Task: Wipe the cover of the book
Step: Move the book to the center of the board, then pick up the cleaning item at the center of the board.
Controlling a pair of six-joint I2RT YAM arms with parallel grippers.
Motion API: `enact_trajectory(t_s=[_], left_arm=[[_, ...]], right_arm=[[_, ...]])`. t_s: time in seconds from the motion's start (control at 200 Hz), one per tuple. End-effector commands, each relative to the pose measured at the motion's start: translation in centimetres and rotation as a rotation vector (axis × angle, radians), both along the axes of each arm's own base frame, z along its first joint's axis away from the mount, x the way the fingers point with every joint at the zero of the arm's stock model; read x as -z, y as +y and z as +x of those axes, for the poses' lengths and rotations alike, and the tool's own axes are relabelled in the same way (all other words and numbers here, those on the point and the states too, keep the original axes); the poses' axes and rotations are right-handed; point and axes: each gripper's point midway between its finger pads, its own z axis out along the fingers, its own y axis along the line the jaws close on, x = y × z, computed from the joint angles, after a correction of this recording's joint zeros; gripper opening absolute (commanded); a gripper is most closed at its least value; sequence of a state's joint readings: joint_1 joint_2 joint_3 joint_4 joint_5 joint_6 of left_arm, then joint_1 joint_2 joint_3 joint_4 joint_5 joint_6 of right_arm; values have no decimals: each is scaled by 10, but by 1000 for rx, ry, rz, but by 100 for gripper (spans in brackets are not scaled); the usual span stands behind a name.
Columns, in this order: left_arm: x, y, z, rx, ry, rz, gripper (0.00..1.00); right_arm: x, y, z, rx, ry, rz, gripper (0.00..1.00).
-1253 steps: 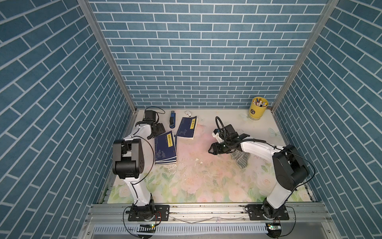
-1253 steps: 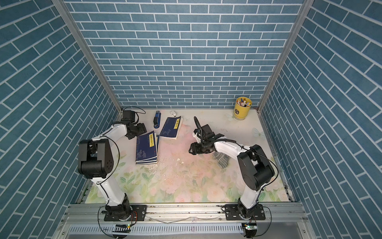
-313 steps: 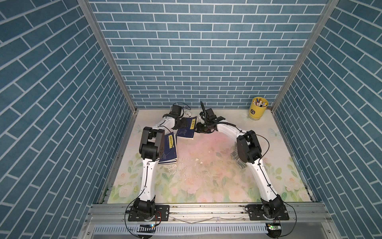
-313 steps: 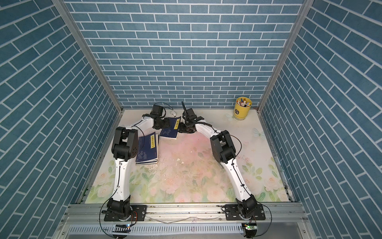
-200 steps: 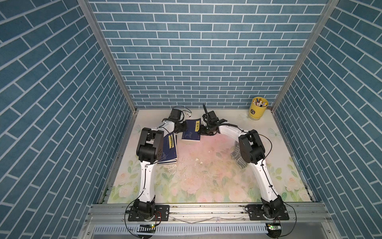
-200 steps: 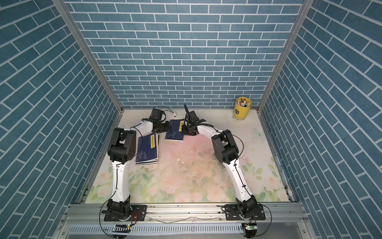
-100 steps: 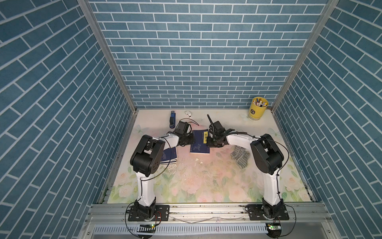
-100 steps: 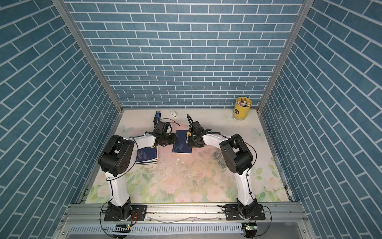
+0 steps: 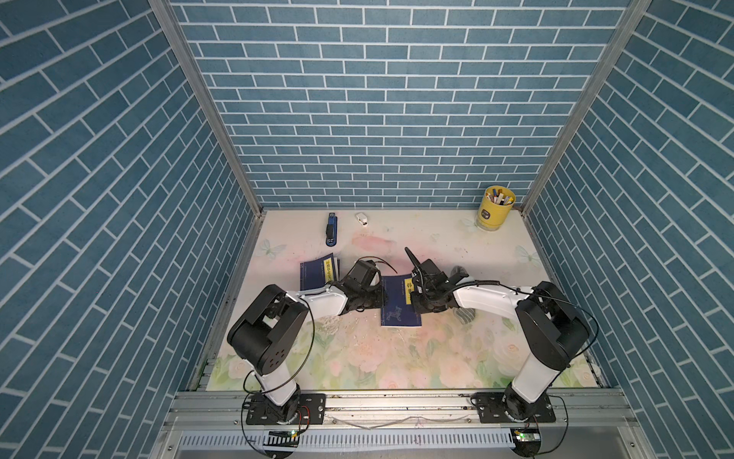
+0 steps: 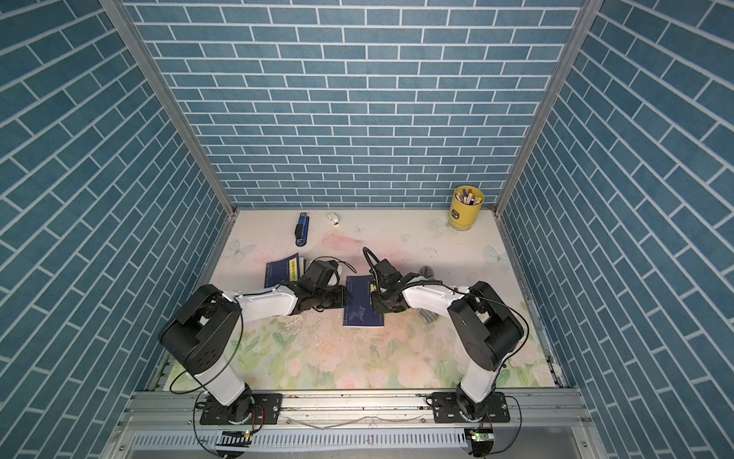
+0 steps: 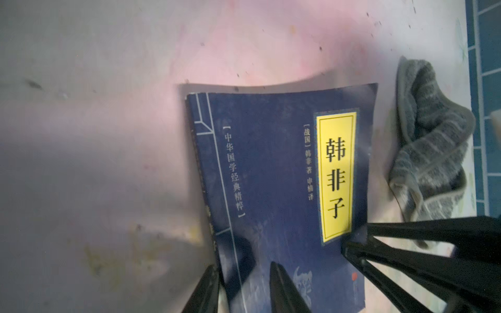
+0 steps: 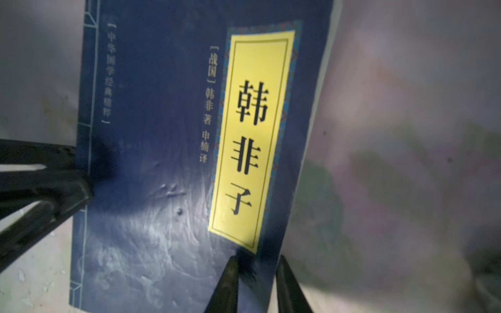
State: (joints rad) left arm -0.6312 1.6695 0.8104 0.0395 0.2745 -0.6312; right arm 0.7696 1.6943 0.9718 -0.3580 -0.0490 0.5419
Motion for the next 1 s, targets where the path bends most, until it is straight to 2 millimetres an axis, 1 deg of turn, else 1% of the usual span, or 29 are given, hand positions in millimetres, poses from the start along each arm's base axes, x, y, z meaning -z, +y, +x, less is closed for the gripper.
enact_trajectory(t_s=[0.0,0.075,0.155,0.235,0.275,0.405,0.465,0.51,0.56,0.595,0.7,0.85,0.935,0.995], left_arm=[[-14,3,-3,-23,-33,-19,36],[-18,8,-1,-30,-51,6,38],[-22,9,2,-25,-63,29,42],[-26,8,8,-17,-77,47,47],[-29,7,11,-14,-90,53,52],[-42,2,22,-4,-140,53,70],[-48,-2,27,8,-160,48,75],[-51,-5,30,17,-170,48,76],[-53,-7,33,26,-176,49,77],[-54,-9,34,34,-178,48,77],[-58,-13,36,49,-187,44,77],[-61,-10,34,51,-202,44,77],[-60,-9,33,52,-203,47,77],[-58,-9,32,55,-203,50,77]], right_arm=[[-14,-21,-10,34,-17,-65,31],[-28,-35,-8,39,-58,-115,38],[-43,-52,-7,40,-82,-180,49],[-57,-77,-5,77,-98,-251,58],[-63,-90,-4,105,-106,-269,61],[-70,-138,-4,238,-95,-281,70],[-71,-153,-5,272,-92,-281,75],[-73,-161,-4,282,-97,-292,78],[-75,-165,0,282,-103,-299,82],[-73,-164,2,270,-96,-290,84],[-63,-158,3,247,-15,-250,85],[-46,-140,2,239,69,-149,85],[-37,-142,9,259,70,-160,86],[-33,-144,18,282,59,-158,86]])
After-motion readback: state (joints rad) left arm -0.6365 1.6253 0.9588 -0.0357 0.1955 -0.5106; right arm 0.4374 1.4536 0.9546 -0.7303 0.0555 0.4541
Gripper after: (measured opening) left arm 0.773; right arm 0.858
